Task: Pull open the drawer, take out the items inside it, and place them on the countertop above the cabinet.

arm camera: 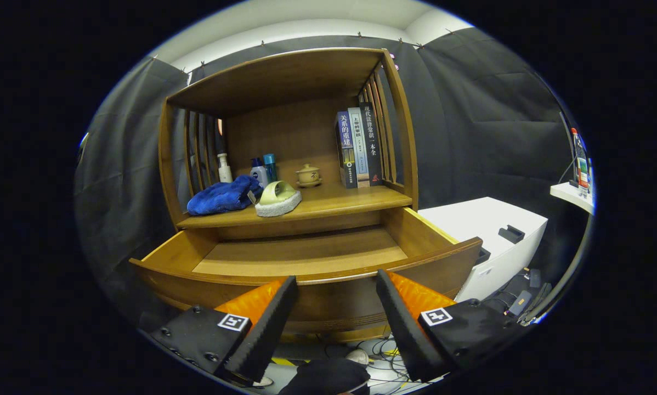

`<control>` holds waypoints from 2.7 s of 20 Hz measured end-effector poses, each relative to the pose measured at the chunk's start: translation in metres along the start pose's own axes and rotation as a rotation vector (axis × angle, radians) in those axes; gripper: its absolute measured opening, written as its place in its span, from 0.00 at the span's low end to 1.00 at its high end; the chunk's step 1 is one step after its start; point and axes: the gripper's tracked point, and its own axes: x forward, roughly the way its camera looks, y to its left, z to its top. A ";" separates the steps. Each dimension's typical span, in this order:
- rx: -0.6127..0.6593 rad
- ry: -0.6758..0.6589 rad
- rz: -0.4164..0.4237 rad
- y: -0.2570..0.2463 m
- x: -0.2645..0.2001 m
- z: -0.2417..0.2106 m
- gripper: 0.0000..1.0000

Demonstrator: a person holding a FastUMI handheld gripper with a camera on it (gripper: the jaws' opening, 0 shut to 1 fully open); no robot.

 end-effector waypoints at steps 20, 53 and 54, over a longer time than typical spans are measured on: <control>0.029 -0.006 -0.029 0.006 0.088 0.027 0.98; -0.005 0.007 -0.037 0.013 0.160 0.046 0.98; -0.015 0.007 -0.036 0.012 0.160 0.047 0.97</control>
